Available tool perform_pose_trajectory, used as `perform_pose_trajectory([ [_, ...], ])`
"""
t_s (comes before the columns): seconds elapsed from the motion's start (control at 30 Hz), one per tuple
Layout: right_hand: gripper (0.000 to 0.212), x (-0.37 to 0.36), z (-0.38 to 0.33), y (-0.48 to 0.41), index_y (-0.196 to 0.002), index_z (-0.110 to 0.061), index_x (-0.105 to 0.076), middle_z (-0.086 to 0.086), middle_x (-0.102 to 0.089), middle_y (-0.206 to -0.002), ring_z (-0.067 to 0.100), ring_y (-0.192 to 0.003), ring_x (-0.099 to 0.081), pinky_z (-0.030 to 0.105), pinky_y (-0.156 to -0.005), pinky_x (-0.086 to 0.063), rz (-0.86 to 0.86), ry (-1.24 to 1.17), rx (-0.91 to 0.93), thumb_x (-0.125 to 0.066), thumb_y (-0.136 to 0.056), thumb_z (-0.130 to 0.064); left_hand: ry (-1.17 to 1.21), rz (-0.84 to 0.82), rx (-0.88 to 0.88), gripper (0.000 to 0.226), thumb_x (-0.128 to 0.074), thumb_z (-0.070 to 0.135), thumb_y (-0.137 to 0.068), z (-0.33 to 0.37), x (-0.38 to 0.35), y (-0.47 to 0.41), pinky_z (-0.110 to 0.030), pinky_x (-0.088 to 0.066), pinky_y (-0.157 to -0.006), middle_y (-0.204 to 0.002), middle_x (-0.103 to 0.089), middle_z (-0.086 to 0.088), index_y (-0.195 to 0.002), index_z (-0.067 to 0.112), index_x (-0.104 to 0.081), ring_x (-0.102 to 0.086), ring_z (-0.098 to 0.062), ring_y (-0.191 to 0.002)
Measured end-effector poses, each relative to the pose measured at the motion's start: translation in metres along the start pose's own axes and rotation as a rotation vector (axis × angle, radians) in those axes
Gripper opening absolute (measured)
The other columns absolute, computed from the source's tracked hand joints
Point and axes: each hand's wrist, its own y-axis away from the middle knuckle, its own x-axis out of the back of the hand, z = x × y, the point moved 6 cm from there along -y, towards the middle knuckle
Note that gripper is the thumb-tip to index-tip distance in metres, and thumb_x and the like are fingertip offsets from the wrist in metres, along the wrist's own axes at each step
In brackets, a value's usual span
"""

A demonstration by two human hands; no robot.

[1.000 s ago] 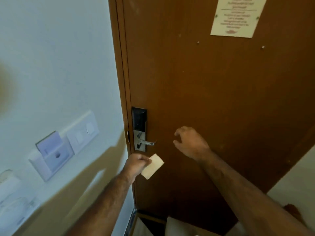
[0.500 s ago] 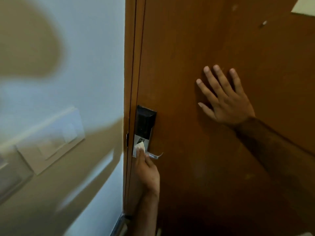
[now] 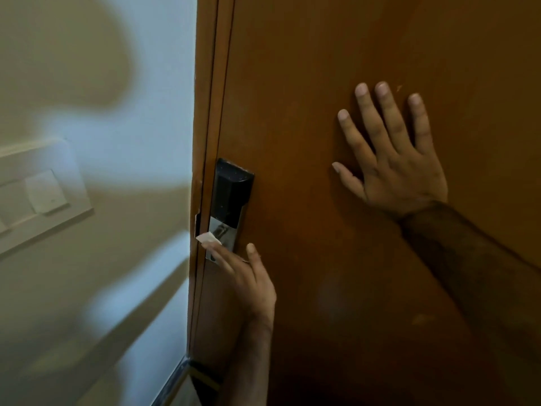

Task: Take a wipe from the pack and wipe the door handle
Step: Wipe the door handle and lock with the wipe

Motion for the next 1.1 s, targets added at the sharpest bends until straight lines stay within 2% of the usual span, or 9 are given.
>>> perform_pose_trajectory([
  [0.1,0.079,0.001,-0.001,0.0,-0.175,-0.011,-0.01,0.022,-0.008,-0.18,0.041,-0.167,-0.011,0.062,-0.131,-0.006,-0.006,-0.016,0.0,-0.028,-0.113,-0.058,-0.068,0.003,-0.001,0.082,-0.035,0.06,-0.105,0.003,-0.008,0.019,-0.005,-0.045,-0.099,-0.176,0.015,-0.006,-0.162,0.037,0.019,-0.024,-0.013,-0.14],
  [0.2,0.078,0.003,-0.001,0.0,-0.174,-0.011,-0.011,0.022,-0.008,-0.18,0.041,-0.167,-0.011,0.062,-0.131,-0.006,0.003,-0.028,0.002,-0.028,-0.113,-0.057,-0.199,-0.11,-0.015,0.085,-0.022,0.077,-0.098,-0.003,-0.021,0.062,-0.039,-0.033,-0.12,-0.176,0.02,0.003,-0.159,0.043,0.026,-0.011,-0.02,-0.155],
  [0.33,0.078,0.002,0.0,0.0,-0.174,-0.011,-0.011,0.022,-0.007,-0.18,0.041,-0.167,-0.01,0.062,-0.131,-0.004,0.001,-0.033,0.002,-0.027,-0.113,-0.057,-0.258,-0.133,-0.045,0.088,-0.018,0.077,-0.098,-0.016,-0.012,0.041,-0.055,-0.036,-0.122,-0.176,0.018,0.0,-0.163,0.031,0.018,-0.007,-0.026,-0.159],
  [0.43,0.078,0.002,-0.001,-0.001,-0.174,-0.011,-0.011,0.022,-0.007,-0.18,0.041,-0.167,-0.01,0.062,-0.131,-0.004,0.001,-0.037,0.004,-0.028,-0.113,-0.057,-0.219,-0.063,-0.037,0.087,-0.018,0.078,-0.096,-0.013,0.001,-0.004,-0.059,-0.05,-0.111,-0.175,0.02,0.004,-0.162,0.033,0.016,-0.01,-0.031,-0.16],
  [0.5,0.078,0.003,-0.001,0.0,-0.174,-0.011,-0.01,0.022,-0.006,-0.18,0.041,-0.167,-0.01,0.063,-0.131,-0.006,-0.004,-0.039,0.001,-0.028,-0.113,-0.057,-0.217,-0.03,-0.009,0.083,-0.018,0.075,-0.098,-0.01,0.0,-0.002,-0.059,-0.051,-0.11,-0.176,0.016,0.002,-0.161,0.034,0.017,-0.016,-0.035,-0.16],
  [0.73,0.078,0.004,-0.001,-0.001,-0.174,-0.01,-0.011,0.022,-0.008,-0.18,0.042,-0.166,-0.011,0.063,-0.131,-0.007,0.008,-0.037,-0.001,-0.028,-0.113,-0.056,-0.224,-0.135,-0.1,0.078,-0.022,0.066,-0.104,-0.015,-0.027,0.069,-0.052,-0.024,-0.126,-0.176,0.019,0.004,-0.161,0.039,0.024,-0.014,-0.032,-0.161],
  [0.9,0.078,0.002,-0.001,0.0,-0.174,-0.01,-0.011,0.022,-0.007,-0.18,0.041,-0.167,-0.011,0.064,-0.131,-0.008,0.008,-0.028,-0.004,-0.029,-0.113,-0.056,-0.121,0.048,-0.116,0.077,-0.034,0.052,-0.108,-0.007,-0.003,0.005,-0.012,-0.041,-0.109,-0.177,0.007,-0.011,-0.163,0.032,0.015,-0.018,-0.007,-0.15],
  [1.0,0.078,0.002,-0.002,-0.001,-0.174,-0.01,-0.011,0.022,-0.007,-0.18,0.041,-0.167,-0.011,0.063,-0.131,-0.007,0.007,-0.028,-0.003,-0.028,-0.113,-0.056,-0.114,0.038,-0.052,0.077,-0.033,0.055,-0.107,0.001,-0.008,0.015,-0.035,-0.042,-0.114,-0.177,0.008,-0.009,-0.158,0.04,0.023,-0.026,-0.029,-0.156],
  [1.1,0.079,0.002,0.0,-0.001,-0.174,-0.01,-0.011,0.022,-0.007,-0.18,0.041,-0.167,-0.011,0.063,-0.131,-0.008,0.005,-0.017,0.003,-0.028,-0.113,-0.056,-0.14,-0.031,-0.068,0.08,-0.024,0.07,-0.101,0.006,-0.023,0.066,-0.038,-0.03,-0.121,-0.177,0.014,-0.004,-0.159,0.04,0.023,-0.014,-0.024,-0.158],
])
